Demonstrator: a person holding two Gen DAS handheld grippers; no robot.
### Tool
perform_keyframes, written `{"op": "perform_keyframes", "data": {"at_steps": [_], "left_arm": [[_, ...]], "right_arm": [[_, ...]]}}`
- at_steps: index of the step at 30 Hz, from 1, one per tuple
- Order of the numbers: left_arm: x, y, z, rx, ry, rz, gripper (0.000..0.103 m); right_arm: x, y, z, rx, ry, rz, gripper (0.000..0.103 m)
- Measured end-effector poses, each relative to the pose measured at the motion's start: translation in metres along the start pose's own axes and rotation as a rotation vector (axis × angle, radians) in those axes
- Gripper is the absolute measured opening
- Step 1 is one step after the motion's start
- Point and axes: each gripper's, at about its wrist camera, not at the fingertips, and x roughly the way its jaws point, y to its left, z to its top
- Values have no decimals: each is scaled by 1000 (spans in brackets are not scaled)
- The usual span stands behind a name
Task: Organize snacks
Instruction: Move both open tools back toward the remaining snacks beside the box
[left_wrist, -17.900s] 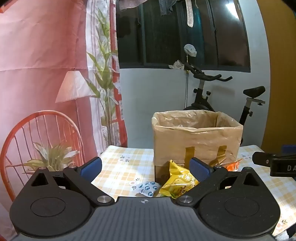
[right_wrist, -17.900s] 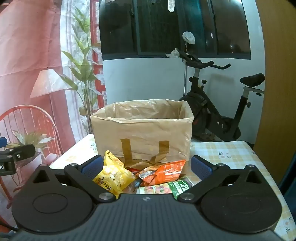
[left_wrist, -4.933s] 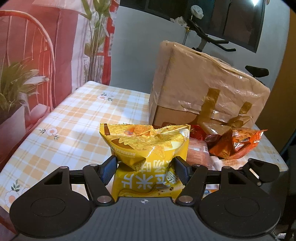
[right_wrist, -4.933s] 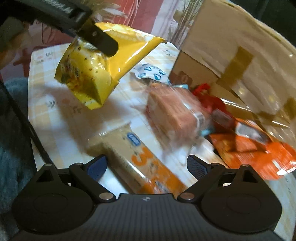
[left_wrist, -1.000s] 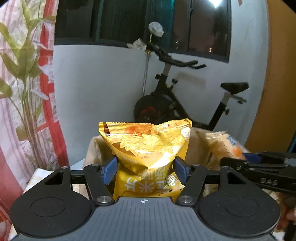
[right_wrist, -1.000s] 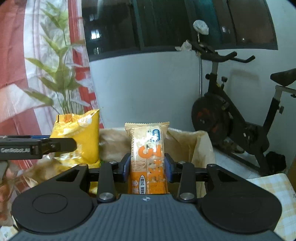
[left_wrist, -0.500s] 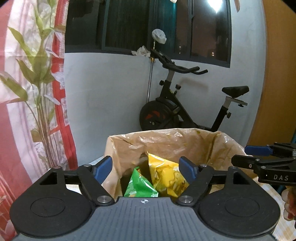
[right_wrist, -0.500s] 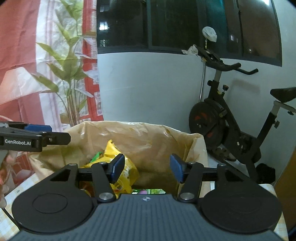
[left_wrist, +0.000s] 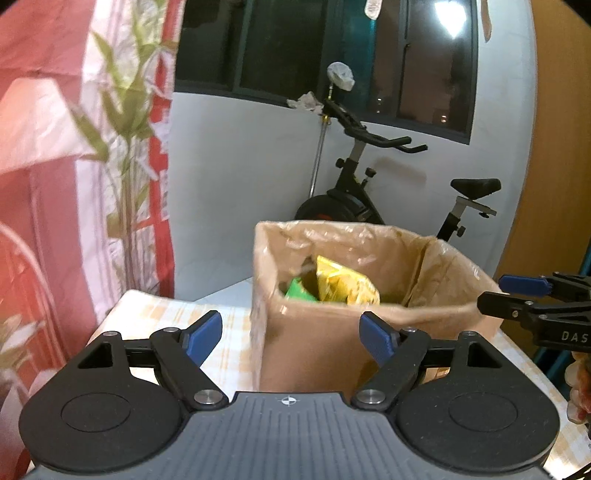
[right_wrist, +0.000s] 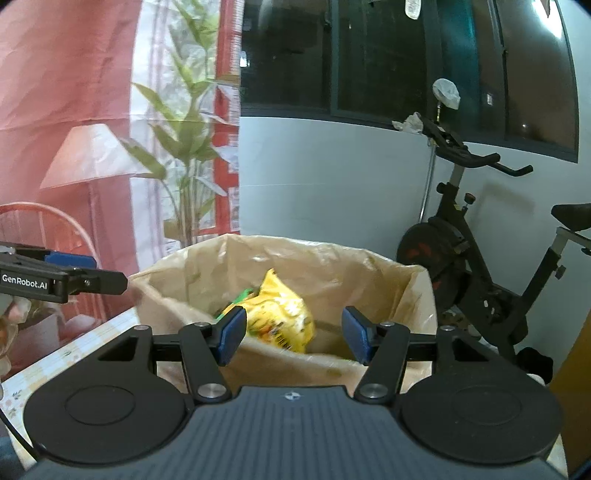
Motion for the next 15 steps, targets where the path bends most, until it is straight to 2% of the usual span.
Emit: {"op": "perform_keyframes", "data": {"at_steps": [15], "left_arm": [[-18,10,-80,-28,77,67,83]], "right_arm": [[-19,37,-69,-24,76,35,62]]}}
